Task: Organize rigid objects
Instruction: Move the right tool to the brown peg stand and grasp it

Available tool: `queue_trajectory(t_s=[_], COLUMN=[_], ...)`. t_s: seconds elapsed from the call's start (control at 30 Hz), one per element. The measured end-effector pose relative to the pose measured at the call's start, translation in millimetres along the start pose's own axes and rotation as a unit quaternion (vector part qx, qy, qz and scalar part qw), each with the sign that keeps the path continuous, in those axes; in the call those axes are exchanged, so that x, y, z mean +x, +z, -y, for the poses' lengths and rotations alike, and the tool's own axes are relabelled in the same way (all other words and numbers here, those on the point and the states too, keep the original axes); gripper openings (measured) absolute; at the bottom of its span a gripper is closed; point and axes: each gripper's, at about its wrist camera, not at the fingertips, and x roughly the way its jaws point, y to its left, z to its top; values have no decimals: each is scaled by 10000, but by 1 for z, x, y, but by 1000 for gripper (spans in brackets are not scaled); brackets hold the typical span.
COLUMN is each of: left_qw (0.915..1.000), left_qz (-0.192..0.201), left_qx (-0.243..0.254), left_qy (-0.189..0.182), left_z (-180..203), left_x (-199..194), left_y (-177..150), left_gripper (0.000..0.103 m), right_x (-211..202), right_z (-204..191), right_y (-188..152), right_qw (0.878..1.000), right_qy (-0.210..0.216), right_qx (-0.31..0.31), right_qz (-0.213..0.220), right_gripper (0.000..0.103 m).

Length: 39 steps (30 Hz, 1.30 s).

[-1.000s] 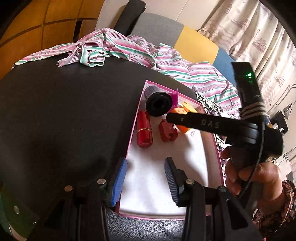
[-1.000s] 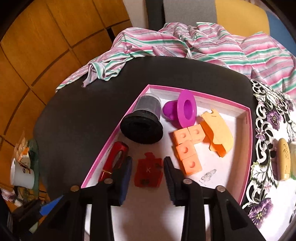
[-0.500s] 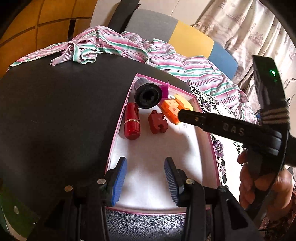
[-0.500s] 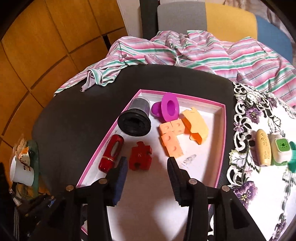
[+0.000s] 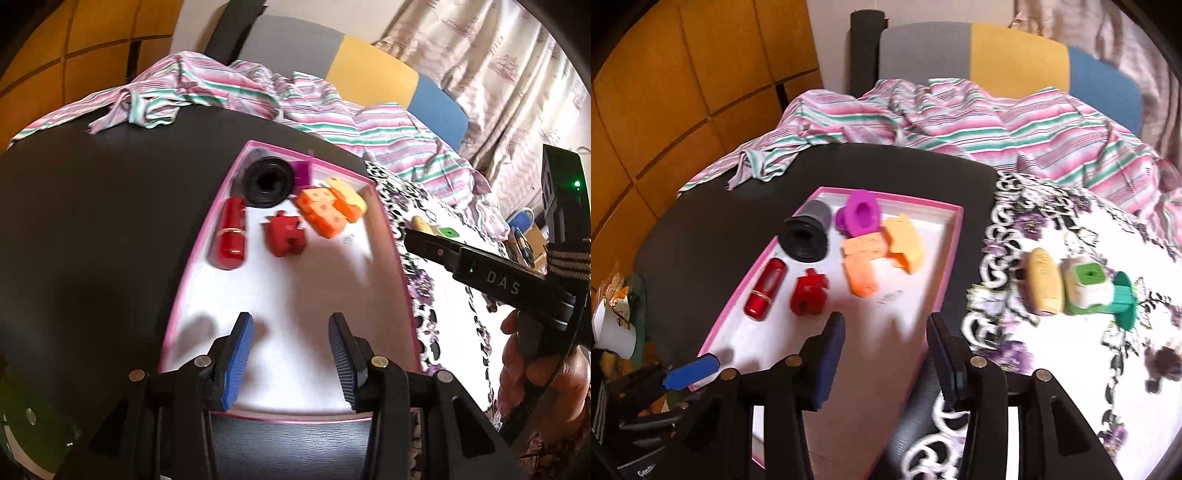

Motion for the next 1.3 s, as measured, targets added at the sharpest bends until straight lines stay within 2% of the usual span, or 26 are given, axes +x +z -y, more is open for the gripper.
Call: queue_trajectory(t_s=[0.27,0.47,0.57,0.67,0.83,0.9,1.07,1.3], left_qw=[9980,9928,9891,9868,9844,9840,9834,9814], left_qz=[-169,-374,-480,-511,-516,-526,-579,-662], left_qx=[575,1039,1279,1415,1539,1557,1575,1686], left_qy=[-215,-463,-547,-603,-679,-692,-688,-636], left_z=[51,87,102,113,124,128,133,141], left_x=[8,16,19,20,19,19,23,29], left_y=[-6,-21,-29,-32,-33,-33,-34,-38], left_gripper=[42,42,42,42,42,42,42,42], right_x=[-17,-22,-28,-39,-61,-65,-62,-39], right_z=[46,107,150,198,260,278,312,337], right_y=[-17,-37,-47,-56,-71,-75,-78,-79], right_qw=[9992,9924,9820,9624,9273,9185,9093,9081], right_qy=[-231,-587,-764,-678,-1262,-1399,-1717,-1542], right_qx=[335,1060,1704,2619,3524,3699,3791,3888], right_qz=[3,-206,-280,-249,-46,-4,-80,-205], right_gripper=[49,50,50,55,60,60,67,67])
